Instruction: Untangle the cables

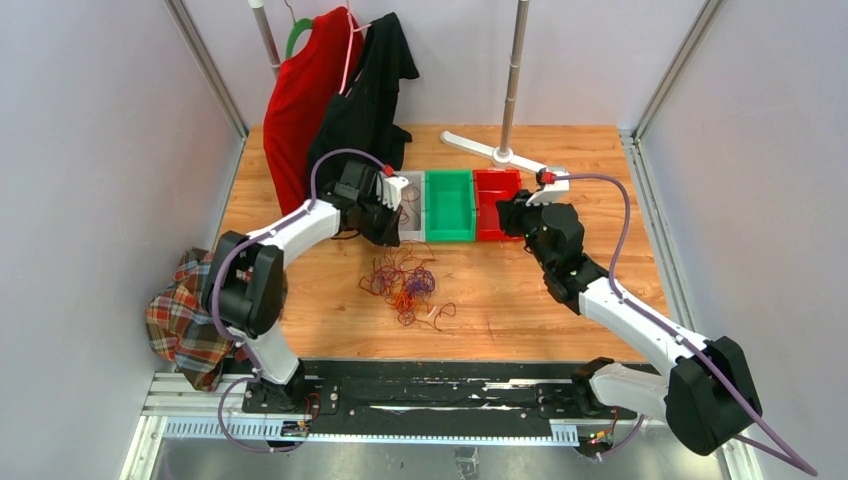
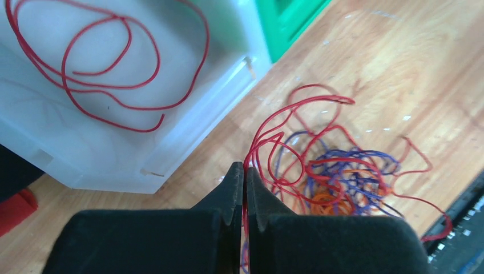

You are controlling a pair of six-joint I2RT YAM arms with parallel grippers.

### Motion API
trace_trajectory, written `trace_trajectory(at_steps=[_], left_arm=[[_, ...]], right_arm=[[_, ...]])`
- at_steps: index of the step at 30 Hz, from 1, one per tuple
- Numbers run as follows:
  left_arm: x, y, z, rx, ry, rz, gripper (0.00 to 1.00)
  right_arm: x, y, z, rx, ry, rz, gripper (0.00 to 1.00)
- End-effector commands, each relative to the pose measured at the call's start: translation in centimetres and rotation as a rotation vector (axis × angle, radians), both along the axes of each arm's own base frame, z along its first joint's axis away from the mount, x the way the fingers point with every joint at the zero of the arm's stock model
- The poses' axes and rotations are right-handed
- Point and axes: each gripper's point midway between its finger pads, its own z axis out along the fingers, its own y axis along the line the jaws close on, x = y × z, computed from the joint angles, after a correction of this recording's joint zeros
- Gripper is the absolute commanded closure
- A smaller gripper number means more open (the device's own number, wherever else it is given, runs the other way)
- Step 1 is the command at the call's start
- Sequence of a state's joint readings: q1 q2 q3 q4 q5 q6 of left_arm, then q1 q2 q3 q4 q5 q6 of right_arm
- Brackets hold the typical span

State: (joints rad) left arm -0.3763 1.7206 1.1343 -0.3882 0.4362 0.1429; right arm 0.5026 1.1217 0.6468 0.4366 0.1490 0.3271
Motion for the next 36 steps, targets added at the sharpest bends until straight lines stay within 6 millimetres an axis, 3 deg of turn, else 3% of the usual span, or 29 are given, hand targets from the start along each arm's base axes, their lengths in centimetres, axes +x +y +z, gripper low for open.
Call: trace_trajectory(at_steps=[1, 6, 12, 13, 17, 21, 26, 36], left_arm=[[-0.9, -2.2, 8.2, -0.148, -0.068, -0.108, 0.99], [-2.8, -2.5, 15.9, -0.218, -0.159, -0.186, 0.99], [-4.9, -2.4, 25.6, -0.303, -0.323, -0.240, 0.99], [-5.3, -2.4, 26.9, -0.319, -0.351, -0.246, 0.99], [-5.8, -2.4, 31.4, -0.363, -0.441, -0.237, 0.99], [-5.8, -2.2, 34.0, -0.374, -0.509, -0.228, 0.99], [-5.3, -1.9, 37.8, -0.400, -0.633, -0.204, 0.99], [-7.6, -2.4, 46.9, -0.597, -0.813, -0.228, 1.00]], right_arm=[[0.1, 0.2, 1.5, 0.040, -0.041, 0.019, 0.79], [-0.1, 1.7, 3.0, 0.073, -0.079, 0.103, 0.67], [-1.6, 5.6, 5.8, 0.151, -0.143, 0.324, 0.34], [-1.9, 6.4, 6.4, 0.165, -0.157, 0.368, 0.32], [-3.3, 8.7, 8.9, 0.202, -0.239, 0.492, 0.31], [-4.6, 10.5, 10.6, 0.232, -0.301, 0.589, 0.30], [-4.4, 11.9, 10.3, 0.230, -0.278, 0.601, 0.30], [-5.3, 10.3, 10.9, 0.167, -0.317, 0.560, 0.29]])
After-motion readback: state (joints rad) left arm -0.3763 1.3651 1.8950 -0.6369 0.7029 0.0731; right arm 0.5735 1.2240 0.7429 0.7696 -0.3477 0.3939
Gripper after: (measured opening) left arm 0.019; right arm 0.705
